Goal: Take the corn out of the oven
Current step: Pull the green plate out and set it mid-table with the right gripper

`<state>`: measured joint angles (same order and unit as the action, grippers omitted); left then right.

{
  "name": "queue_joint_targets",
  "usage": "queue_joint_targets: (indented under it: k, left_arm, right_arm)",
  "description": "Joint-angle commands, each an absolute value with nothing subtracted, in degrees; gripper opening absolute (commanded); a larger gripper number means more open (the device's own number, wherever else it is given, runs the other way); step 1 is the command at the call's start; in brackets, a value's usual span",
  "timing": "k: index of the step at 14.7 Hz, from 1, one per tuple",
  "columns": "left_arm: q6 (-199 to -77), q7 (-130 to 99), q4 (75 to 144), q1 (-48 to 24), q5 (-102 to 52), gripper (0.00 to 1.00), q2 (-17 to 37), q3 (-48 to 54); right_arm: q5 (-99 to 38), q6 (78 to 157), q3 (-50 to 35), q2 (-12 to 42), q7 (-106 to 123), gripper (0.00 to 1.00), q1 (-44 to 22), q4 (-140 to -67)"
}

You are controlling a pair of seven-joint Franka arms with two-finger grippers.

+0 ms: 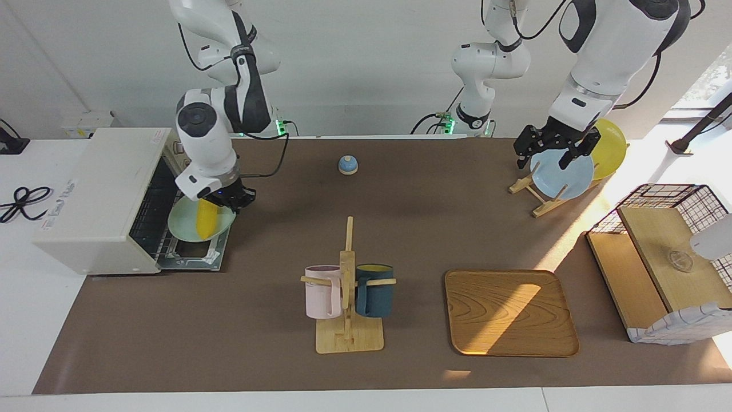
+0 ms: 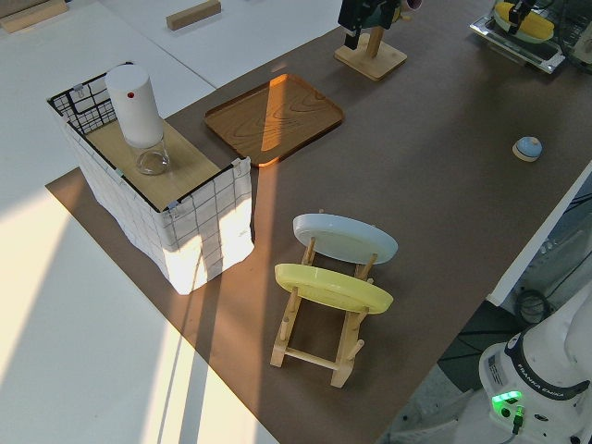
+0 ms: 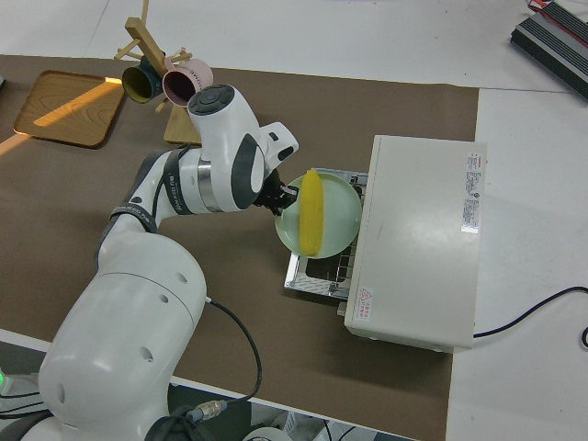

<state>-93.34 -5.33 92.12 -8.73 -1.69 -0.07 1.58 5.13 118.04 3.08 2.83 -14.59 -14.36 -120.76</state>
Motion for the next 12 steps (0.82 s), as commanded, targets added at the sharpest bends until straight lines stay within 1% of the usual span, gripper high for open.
queue_joint_targets:
  k: [1, 2, 4, 5, 6, 7, 9, 12]
  left_arm:
    - [-94.66, -5.8, 93.08, -9.05, -1.32, 1.0, -0.79, 1.49]
    - [-94.83, -5.8, 93.08, -9.05, -1.32, 1.0, -0.79, 1.49]
    - [-94.75, -5.8, 93.08, -9.23, -1.23, 1.0, -0.79, 1.67]
    - [-94.92, -5.8, 93.16, -9.58, -1.32, 1.0, -0.79, 1.67]
    - [-95.01, -5.71, 93.25, -9.58, -1.32, 1.0, -0.79, 1.67]
    - [-95.01, -5.71, 93.25, -9.58, -1.32, 1.0, -0.79, 1.67]
    - [-95.1, -5.8, 93.69, -9.58, -1.32, 1.0, -0.97, 1.67]
    - [-95.01, -5.8, 93.69, -9.58, -1.32, 1.0, -0.97, 1.67]
  right_arm:
    - [5.45, 113.14, 3.08, 10.52, -21.6, 0.0, -20.89, -110.25]
    - [5.36, 110.16, 3.08, 13.85, -25.1, 0.0, -23.96, -105.26]
    - [5.19, 104.96, 3.08, 22.72, -33.01, 0.0, -28.02, -92.61]
    - [4.49, 104.33, 2.99, 26.16, -35.66, 0.0, -29.78, -88.29]
    - [4.48, 104.94, 2.99, 27.93, -37.86, 0.0, -30.49, -86.76]
    - [4.48, 105.46, 2.9, 28.82, -39.36, 0.0, -30.67, -86.75]
    - [3.09, 108.36, 2.2, 29.18, -40.51, 0.0, -31.37, -86.84]
    - [1.59, 109.07, 1.32, 29.18, -42.88, 0.0, -32.42, -86.92]
